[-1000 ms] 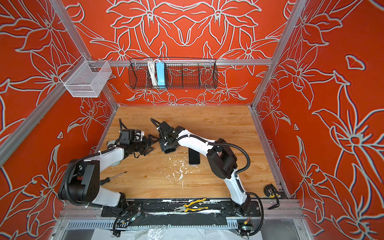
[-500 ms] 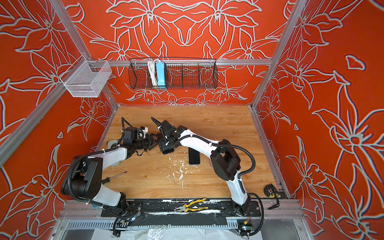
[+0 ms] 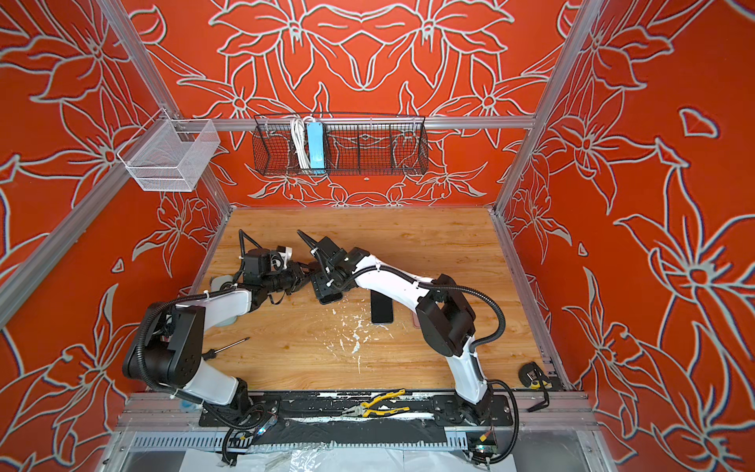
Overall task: Take the phone out of the phone case
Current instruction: Pass the phone.
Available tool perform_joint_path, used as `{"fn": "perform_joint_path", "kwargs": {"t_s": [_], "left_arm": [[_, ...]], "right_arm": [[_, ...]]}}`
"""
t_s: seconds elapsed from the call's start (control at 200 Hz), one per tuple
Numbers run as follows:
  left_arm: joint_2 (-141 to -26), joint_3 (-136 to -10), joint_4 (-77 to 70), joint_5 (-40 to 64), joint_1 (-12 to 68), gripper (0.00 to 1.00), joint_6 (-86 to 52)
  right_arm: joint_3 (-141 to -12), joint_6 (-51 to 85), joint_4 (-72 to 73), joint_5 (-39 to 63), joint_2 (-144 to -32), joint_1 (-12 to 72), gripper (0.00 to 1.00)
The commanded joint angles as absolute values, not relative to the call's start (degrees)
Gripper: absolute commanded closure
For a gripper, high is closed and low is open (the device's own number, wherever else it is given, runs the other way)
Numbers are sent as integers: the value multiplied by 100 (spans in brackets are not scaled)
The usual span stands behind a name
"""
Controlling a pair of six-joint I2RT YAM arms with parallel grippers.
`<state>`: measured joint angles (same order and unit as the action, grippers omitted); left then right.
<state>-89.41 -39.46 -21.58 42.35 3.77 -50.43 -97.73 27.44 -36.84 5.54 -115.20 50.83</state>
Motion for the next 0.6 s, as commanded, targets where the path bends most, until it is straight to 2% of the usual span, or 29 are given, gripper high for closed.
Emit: {"fn": "perform_joint_path", "kwargs": {"t_s": [0.0,0.05,0.265,0.545,0.59], "left_arm": [[-9077,-3900,-2647,4394,395,72,-5261],[-9109,-3885,-2731,4412,392,74,-5314],[-9053,-3807,-2900,4421,394,100,-5440],[-8655,-3623,-3223,4353,395,100,-5624],[-8592,-3625,-3210,4351,395,100,-5629]], "right_arm": [[-9739,2760,-3542,609,-11162,5150,41],[-9736,2765,-3542,607,-11156,5150,41],[-9668,2784,-3508,583,-11136,5151,41],[-9555,2834,-3421,542,-11044,5150,40],[-9542,2839,-3410,527,-11024,5150,38]]}}
